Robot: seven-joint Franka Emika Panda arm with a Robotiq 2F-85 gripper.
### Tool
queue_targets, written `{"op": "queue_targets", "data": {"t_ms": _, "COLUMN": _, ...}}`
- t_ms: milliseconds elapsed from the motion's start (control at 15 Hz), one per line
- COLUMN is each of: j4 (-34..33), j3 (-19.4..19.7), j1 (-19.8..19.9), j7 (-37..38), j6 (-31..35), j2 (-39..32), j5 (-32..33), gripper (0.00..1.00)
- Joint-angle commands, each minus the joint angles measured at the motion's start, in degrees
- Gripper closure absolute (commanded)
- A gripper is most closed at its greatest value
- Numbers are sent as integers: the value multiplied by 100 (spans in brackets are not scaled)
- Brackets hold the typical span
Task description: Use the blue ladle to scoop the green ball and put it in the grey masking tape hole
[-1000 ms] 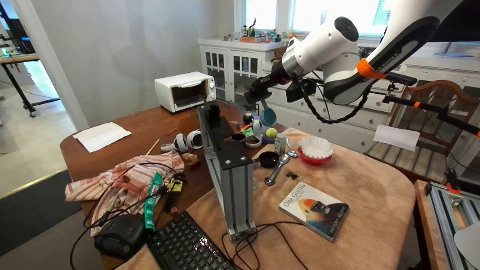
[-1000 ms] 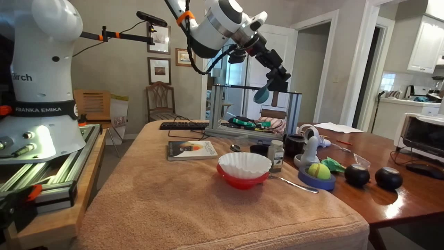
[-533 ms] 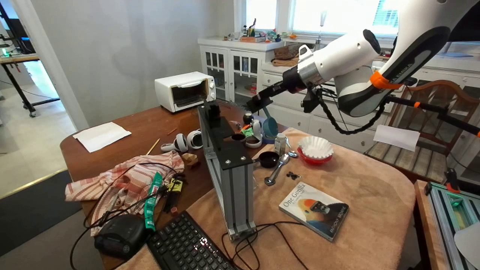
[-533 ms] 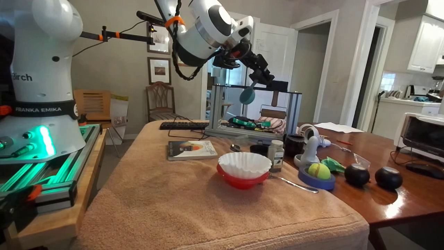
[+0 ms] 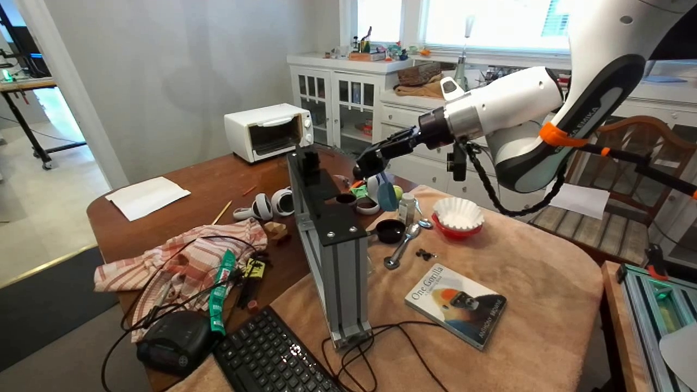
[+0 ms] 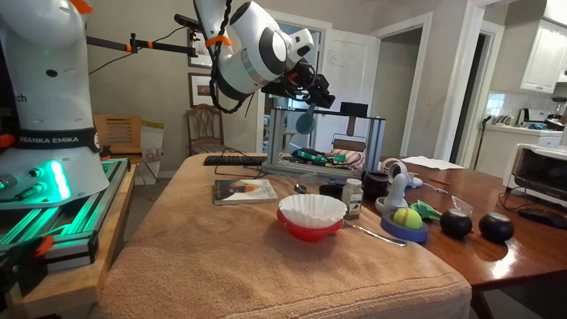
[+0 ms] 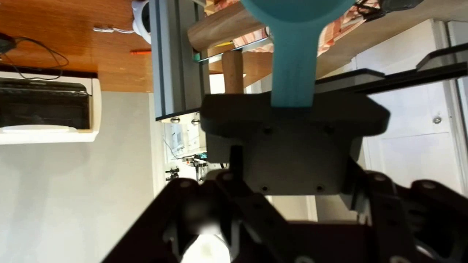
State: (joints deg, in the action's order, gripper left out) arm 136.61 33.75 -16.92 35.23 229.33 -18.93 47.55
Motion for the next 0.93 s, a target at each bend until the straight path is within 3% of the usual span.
{"op": "queue_targets", "data": {"t_ms": 0, "j4": -33, "j3": -1584, "j1": 1503, "j7": -489, "j6": -17, "j2": -1, "j5": -25, "gripper": 65}}
{"op": "queue_targets", "data": {"t_ms": 67, "j4": 63, "j3": -1875, "j1": 1718, "j7": -611, "j6": -185, "j2": 131, "j5": -122, "gripper": 40}}
{"op": "queue_targets", "data": {"t_ms": 200, "j4": 46, "j3": -2191, "j1": 2055, "j7": -677, "j6": -138, "j2": 72, "j5": -98, "gripper": 40}}
{"op": "queue_targets", "data": {"t_ms": 333, "j4": 40, "j3": -2234, "j1": 2116, "j7": -690, "j6": -131, "j2": 65, "j5": -95, "gripper": 40}}
{"op": "queue_targets", "data": {"t_ms": 400, "j4": -26, "j3": -2262, "j1": 2134, "j7": -684, "j6": -58, "j2": -19, "j5": 4, "gripper": 65}}
{"op": "queue_targets", "data": {"t_ms": 867, "j4": -251, "j3": -3165, "j1": 2593, "j7": -1377, "j6": 41, "j2": -336, "j5": 388, "gripper": 65}}
